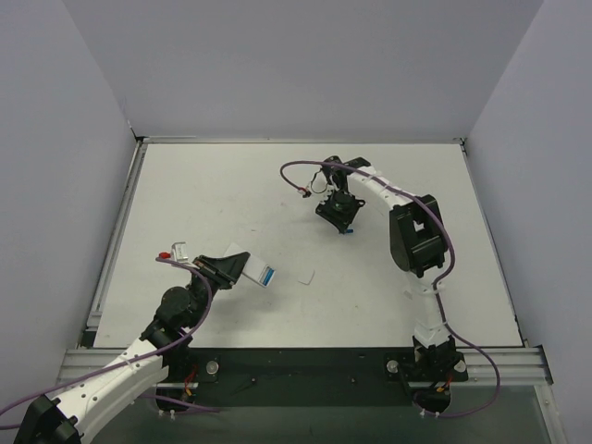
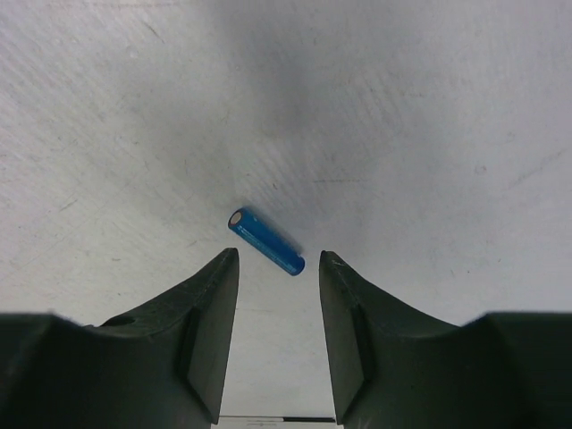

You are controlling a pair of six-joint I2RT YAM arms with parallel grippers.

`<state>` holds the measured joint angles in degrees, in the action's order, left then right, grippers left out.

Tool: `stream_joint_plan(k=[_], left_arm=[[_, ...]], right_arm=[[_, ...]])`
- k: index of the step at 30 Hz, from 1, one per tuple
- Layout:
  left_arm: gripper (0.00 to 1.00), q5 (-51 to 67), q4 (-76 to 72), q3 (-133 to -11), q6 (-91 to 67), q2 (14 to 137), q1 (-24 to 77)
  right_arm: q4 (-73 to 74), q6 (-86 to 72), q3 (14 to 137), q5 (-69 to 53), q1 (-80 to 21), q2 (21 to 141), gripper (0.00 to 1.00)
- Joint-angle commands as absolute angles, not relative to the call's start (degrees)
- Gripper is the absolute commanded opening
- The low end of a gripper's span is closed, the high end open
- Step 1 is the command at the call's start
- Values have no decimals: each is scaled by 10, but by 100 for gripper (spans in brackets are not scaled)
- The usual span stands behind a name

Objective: Load the batteries into the remote control

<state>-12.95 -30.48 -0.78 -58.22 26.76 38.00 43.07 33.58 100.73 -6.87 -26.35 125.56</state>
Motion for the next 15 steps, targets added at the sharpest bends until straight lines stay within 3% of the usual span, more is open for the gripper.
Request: stream_joint_plan(k=[1, 4, 8, 12, 15], left_arm=[[0, -120, -331, -9, -582, 266, 374], [0, -120, -330, -11, -582, 271, 374], [0, -117, -331, -13, -584, 275, 374], [0, -118, -331, -14, -587, 276, 373], [0, -117, -331, -14, -589, 278, 373]], right_arm=[[468, 356, 1034, -77, -270, 1279, 36], [469, 358, 1039, -87, -274, 1290, 35], [473, 357, 1047, -89, -278, 1307, 24], [476, 355, 1046, -91, -277, 1310, 20], [477, 346, 1042, -92, -276, 1303, 9]])
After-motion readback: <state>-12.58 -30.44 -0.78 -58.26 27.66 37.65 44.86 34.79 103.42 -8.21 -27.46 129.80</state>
